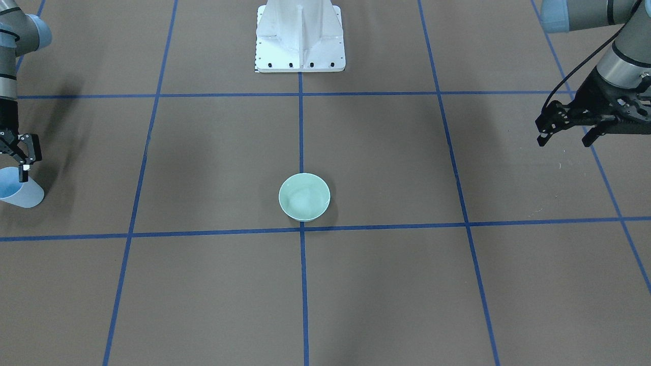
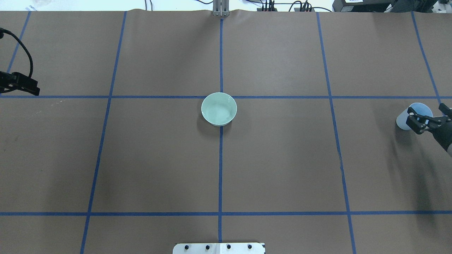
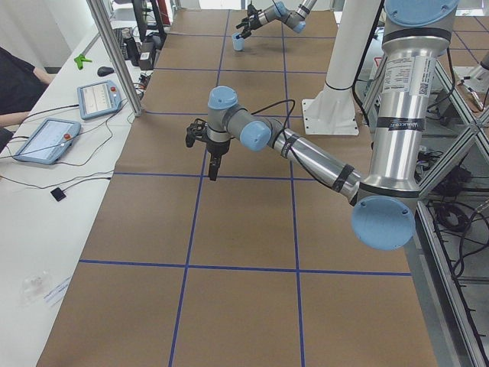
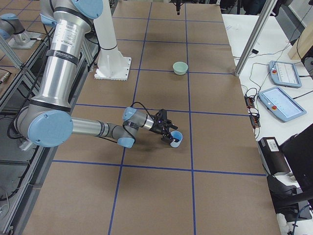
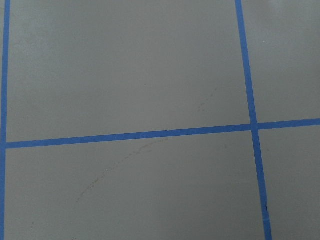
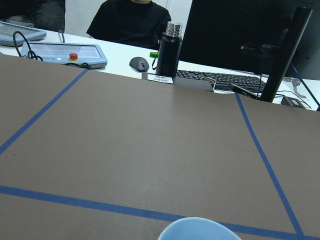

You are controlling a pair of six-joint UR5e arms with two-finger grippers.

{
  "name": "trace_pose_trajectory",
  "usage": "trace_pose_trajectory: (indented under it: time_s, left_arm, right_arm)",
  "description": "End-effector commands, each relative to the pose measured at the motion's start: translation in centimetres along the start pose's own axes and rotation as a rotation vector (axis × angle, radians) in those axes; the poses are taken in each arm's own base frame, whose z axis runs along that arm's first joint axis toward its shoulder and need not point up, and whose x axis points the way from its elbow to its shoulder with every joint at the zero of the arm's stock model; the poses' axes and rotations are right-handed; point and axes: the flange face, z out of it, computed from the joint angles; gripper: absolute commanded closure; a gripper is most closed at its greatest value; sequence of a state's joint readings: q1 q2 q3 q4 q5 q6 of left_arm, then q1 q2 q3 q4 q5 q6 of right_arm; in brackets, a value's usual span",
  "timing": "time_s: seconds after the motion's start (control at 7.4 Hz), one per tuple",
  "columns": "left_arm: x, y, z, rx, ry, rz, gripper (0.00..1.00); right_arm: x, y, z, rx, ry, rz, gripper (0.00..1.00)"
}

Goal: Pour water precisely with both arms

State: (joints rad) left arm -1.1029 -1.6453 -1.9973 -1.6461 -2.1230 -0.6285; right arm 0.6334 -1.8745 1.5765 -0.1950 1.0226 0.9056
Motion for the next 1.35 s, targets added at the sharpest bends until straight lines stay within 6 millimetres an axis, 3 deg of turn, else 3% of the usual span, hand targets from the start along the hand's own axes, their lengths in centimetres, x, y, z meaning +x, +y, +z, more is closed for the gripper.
trace_pose_trajectory:
  time_s: [0.0,0.27,0.54,0.68,0.81,0.95,1.22]
  left_arm:
    - [0.6,-0.2,-0.5,0.011,0.009,0.010,0.00]
    - [2.9,-1.3,-1.8,0.027,0.055,0.016,0.00]
    - [12.0,-2.0,-1.4,-0.011,0.151,-0.100,0.00]
    - [18.5,-2.4,-0.7,-0.042,0.198,-0.133,0.00]
    - [23.7,-4.3,-0.5,-0.059,0.228,-0.199,0.00]
    - [28.6,-4.1,0.9,-0.102,0.243,-0.225,0.00]
    - [35.9,-3.7,3.9,-0.128,0.222,-0.250,0.00]
  right_arm:
    - [2.8,-4.9,0.4,-0.057,-0.025,0.005,0.00]
    - [5.8,-12.7,1.2,-0.172,-0.039,0.001,0.00]
    - [9.1,-19.9,2.5,-0.337,-0.095,0.029,0.00]
    - [11.3,-23.5,2.8,-0.435,-0.115,0.036,0.00]
    - [13.1,-26.3,3.2,-0.534,-0.113,0.010,0.00]
    - [13.7,-27.7,4.1,-0.636,-0.100,-0.032,0.00]
    - [14.6,-26.6,4.7,-0.766,-0.116,-0.058,0.00]
